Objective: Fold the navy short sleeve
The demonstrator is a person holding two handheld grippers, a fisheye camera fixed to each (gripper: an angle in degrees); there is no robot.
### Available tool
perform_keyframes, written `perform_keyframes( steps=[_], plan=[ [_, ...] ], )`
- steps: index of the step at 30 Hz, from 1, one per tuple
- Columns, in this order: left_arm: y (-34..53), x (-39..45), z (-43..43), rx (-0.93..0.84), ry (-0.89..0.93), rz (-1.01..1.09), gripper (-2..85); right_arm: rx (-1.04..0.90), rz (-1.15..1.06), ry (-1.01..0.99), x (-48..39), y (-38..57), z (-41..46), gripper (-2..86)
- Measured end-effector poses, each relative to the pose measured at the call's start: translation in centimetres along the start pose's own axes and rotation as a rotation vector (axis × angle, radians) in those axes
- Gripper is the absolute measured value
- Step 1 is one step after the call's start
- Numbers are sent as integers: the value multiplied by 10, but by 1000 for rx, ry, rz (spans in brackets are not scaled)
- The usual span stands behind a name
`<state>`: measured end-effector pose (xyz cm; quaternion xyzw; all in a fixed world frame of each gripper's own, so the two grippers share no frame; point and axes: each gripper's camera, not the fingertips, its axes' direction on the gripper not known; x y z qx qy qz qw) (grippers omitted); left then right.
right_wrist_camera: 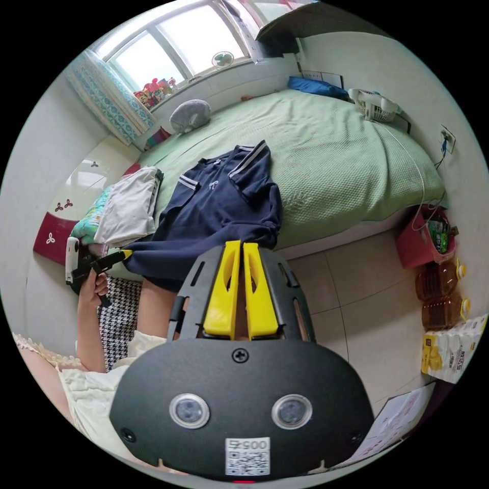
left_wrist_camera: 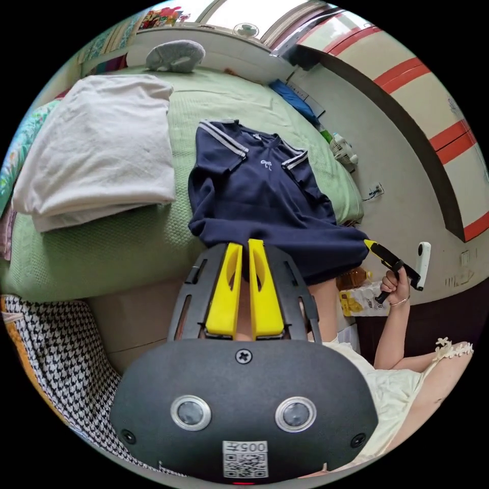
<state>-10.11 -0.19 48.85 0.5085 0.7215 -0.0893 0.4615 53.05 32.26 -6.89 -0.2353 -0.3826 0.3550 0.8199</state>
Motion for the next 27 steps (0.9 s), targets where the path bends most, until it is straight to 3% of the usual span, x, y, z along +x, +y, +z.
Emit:
perform_keyframes(
  steps=[7,13,17,20,27],
  plan=[
    [-134,13,-18,80,-40,86,43,123,-148,87,-47,-129,1,-15],
    [-234,10,-10,117,-67,-10,78,121,-74,234,-74,-241,39,-7],
    [-234,27,8,88,-128,75,88,142,-153,291,-87,-226,59,0],
    [-225,23,33,38,-200,94,98,74,-193,303,-79,-204,87,23],
    [-210,-17,125,-184,-185,34,134,-90,-160,207,-30,-176,150,86]
  ],
)
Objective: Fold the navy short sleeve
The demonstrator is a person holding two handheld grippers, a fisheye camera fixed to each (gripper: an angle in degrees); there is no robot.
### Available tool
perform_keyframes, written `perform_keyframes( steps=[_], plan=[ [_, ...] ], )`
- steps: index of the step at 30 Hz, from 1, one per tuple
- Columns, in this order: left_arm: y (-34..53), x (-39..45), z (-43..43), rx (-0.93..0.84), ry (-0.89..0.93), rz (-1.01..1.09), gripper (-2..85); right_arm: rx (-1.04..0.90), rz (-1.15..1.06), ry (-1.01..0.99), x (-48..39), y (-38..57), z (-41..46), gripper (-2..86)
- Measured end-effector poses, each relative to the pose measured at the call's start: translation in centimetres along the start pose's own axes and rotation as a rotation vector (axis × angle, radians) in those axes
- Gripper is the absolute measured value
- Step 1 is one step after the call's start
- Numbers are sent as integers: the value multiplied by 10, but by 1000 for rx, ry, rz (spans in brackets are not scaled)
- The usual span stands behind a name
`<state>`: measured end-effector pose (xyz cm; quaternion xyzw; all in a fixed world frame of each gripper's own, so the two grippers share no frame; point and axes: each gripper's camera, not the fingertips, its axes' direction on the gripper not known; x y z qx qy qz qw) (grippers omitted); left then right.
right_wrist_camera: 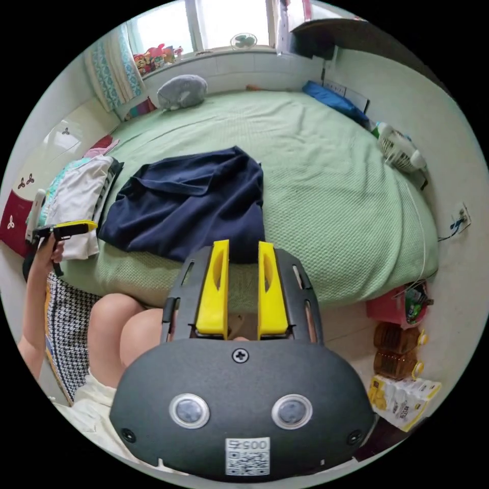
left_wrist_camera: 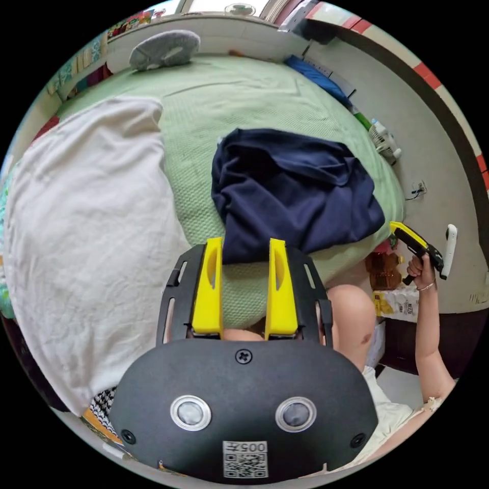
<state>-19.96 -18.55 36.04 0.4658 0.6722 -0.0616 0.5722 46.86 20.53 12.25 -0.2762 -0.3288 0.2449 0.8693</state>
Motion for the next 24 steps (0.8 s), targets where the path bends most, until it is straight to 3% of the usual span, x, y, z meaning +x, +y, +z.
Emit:
perform_keyframes(
  steps=[6,11,15,24],
  plan=[
    [-17,2,44,-72,17,-19,132,-84,7,-1,7,-15,39,104],
    [-26,21,59,-98,-67,4,94,-105,46,-21,1,-23,66,53],
    [-21,34,53,-117,-68,41,52,-84,56,-23,0,-19,60,0],
    [49,44,35,-77,18,76,56,-85,-65,-11,-6,43,27,-8]
  ],
)
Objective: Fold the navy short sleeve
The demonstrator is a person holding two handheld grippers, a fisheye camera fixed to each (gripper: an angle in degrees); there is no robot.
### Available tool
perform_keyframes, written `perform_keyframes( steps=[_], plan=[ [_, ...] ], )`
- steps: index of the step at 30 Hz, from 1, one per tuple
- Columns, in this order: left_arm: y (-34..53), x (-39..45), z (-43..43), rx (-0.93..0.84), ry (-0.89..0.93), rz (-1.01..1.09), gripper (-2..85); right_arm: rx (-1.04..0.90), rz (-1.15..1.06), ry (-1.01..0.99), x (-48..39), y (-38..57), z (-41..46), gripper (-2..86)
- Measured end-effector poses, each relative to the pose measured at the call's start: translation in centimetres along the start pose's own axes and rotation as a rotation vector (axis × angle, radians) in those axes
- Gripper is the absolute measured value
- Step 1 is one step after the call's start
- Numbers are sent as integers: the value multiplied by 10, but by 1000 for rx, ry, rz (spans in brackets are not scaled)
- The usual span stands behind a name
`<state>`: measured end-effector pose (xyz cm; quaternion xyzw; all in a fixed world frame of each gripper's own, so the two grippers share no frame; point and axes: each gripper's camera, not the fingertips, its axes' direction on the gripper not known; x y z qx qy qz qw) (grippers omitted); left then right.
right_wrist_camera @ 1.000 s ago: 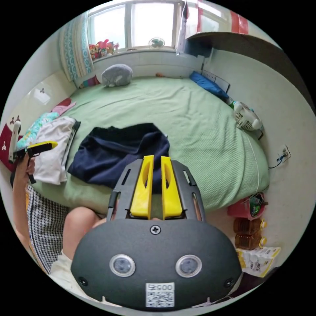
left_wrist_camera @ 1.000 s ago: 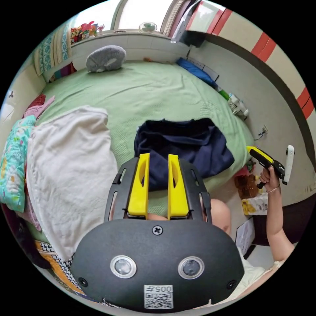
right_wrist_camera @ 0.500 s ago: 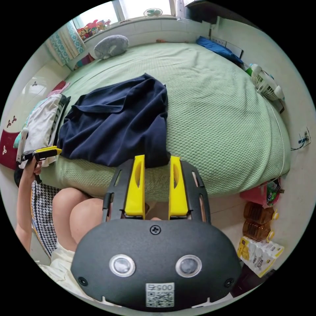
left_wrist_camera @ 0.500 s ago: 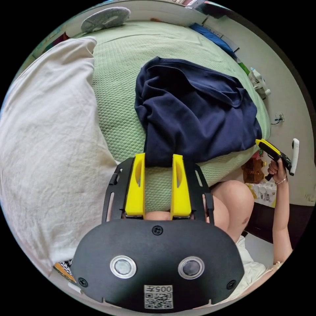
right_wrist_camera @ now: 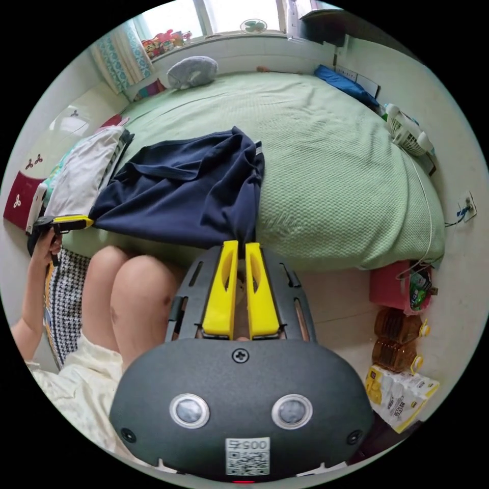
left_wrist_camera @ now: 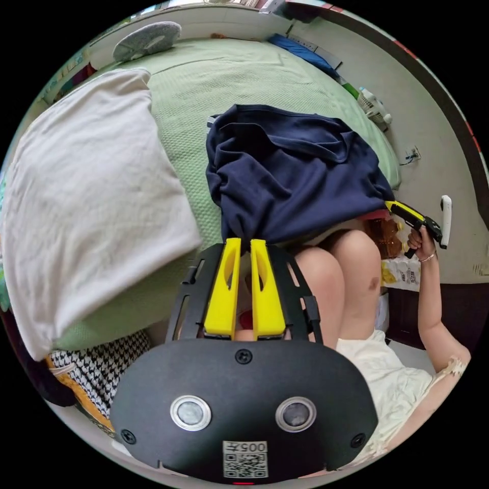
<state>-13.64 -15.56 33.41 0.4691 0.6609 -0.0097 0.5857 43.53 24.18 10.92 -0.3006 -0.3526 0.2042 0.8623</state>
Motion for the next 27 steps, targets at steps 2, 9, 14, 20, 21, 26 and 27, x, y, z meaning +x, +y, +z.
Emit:
perform_keyframes(
  steps=[2,9,14,20,21,26,27],
  plan=[
    [14,0,9,-2,-3,-20,69,5,-10,15,-3,11,6,-2],
    [46,3,-1,53,-87,-84,67,104,65,16,2,28,-11,2],
    [26,31,-22,172,-123,-30,76,180,4,15,-21,8,-23,50],
    [-23,58,-14,225,-85,5,104,168,-94,15,-64,-30,9,74],
    [-32,62,-12,231,-113,22,114,149,-110,25,-70,-40,17,82],
    [-66,72,-4,246,-185,90,166,102,-70,-33,-66,-78,40,96],
    [-74,71,-1,244,-185,101,178,106,-53,-43,-63,-87,45,98]
  ],
)
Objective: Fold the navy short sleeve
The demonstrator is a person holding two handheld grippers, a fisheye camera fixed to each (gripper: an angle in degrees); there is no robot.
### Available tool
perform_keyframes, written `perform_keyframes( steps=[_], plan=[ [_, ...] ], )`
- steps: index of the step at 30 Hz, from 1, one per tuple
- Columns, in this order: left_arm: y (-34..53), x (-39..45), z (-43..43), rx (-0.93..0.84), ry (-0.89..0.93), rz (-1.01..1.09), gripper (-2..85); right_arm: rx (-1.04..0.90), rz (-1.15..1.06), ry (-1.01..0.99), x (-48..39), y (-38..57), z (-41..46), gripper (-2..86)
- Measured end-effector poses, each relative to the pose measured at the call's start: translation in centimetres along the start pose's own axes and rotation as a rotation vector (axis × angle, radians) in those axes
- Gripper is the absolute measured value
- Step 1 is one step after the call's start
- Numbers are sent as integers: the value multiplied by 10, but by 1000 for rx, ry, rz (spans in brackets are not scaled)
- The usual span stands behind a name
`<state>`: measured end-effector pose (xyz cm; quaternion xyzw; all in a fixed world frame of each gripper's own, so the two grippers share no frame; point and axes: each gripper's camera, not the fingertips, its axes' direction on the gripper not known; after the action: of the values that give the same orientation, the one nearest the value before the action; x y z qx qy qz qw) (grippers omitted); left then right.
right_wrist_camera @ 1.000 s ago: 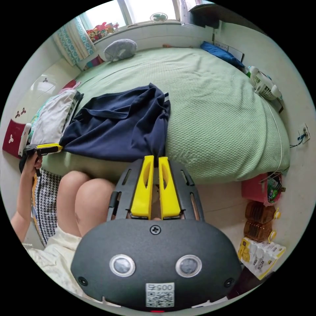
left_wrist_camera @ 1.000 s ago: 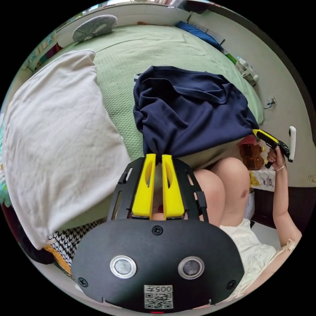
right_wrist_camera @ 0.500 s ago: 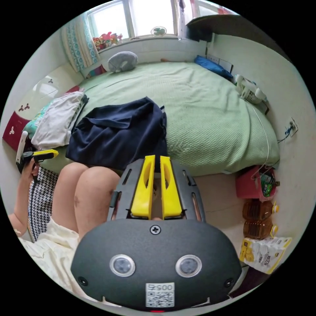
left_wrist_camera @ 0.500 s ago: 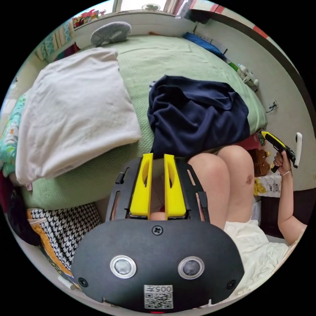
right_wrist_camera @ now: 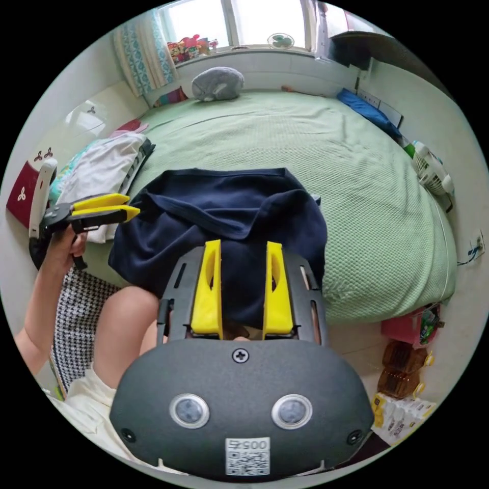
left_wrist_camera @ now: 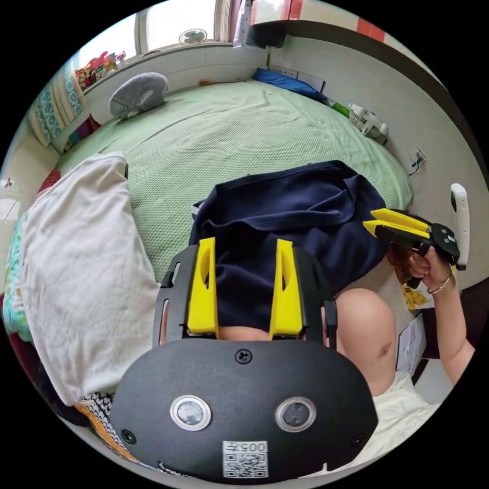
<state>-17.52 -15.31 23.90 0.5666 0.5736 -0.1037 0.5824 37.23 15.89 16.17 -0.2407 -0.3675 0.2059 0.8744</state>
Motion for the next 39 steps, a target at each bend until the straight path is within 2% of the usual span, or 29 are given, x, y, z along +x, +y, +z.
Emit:
perform_keyframes(
  steps=[2,5,8,10,13,18,20,23,26,30,34,39],
  plan=[
    [-9,-3,11,-12,-3,-4,197,-3,27,11,5,-11,10,97],
    [-20,-10,36,-68,37,-26,176,-79,88,59,14,-27,37,70],
    [-22,-14,53,-128,-41,-66,93,-117,155,80,27,-32,55,13],
    [-14,-20,39,-49,-40,-115,38,-64,177,-9,36,-30,43,-9],
    [-8,-36,14,47,40,-146,22,-17,147,-47,43,-36,25,-13],
    [-32,-63,2,38,39,-173,22,33,181,-74,56,-78,15,-9],
    [-44,-66,14,-27,46,-165,35,-16,194,-66,57,-97,31,-4],
    [-47,-80,41,-117,99,-263,55,-95,275,-102,64,-115,63,19],
    [-38,-94,36,-84,88,-322,60,7,285,-158,68,-119,54,46],
    [-13,-94,7,18,83,-316,55,93,211,-197,66,-109,25,62],
    [23,-66,-10,66,34,-296,62,31,54,-76,37,-76,25,69],
    [63,-31,-1,48,17,-280,65,-50,14,-99,12,-21,43,73]
  ],
)
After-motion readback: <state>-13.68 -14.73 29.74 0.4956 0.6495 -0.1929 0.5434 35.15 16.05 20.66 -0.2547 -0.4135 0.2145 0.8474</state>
